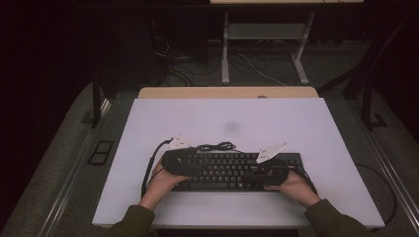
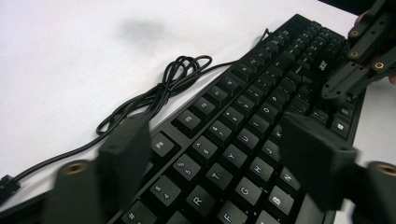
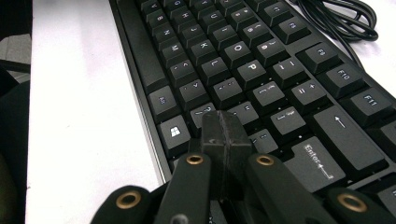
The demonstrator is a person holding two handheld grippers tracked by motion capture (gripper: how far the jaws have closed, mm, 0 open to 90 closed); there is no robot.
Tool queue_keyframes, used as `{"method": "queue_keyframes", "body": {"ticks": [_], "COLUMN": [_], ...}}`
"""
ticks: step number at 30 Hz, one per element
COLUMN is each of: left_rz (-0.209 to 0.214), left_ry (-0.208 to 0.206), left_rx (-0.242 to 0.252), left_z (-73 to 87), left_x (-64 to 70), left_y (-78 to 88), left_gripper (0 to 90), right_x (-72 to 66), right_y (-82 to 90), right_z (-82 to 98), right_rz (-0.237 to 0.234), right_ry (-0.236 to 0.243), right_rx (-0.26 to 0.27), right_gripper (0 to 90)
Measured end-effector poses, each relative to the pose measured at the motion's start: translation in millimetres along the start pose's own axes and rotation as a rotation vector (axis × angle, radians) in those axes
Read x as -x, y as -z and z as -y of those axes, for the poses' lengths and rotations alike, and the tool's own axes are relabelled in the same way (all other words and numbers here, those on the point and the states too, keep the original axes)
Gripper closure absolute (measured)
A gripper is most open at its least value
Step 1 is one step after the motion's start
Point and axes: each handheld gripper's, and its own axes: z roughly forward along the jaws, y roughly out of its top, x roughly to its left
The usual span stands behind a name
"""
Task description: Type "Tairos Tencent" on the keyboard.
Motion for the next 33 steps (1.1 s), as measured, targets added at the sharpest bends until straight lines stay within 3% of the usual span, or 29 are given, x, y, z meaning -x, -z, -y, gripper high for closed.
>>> {"method": "queue_keyframes", "body": {"ticks": [5,19,22,33], "left_rz": [0.007,0.043,0.046,0.031], "left_ry": [0.004,0.002,-0.004,-0.006], "left_rx": [-0.012,-0.076,-0.091,-0.136], "left_z": [0.3,1.5,1.4,2.6], "left_x": [-0.6,0.0,-0.4,1.1], "left_y": [0.4,-3.6,-4.1,-9.5], "left_gripper": [39.6,85.2,88.9,89.0], "right_x": [-0.2,0.1,0.1,0.3], "right_y": [-0.1,0.0,0.0,0.0], "right_z": [0.0,0.1,0.1,0.3], "right_rz": [0.000,-0.001,-0.001,-0.002], "right_ry": [-0.001,-0.004,-0.006,-0.006], "right_rx": [0.001,0.000,0.000,0.001], "right_gripper": [89.3,89.3,89.3,89.3]}}
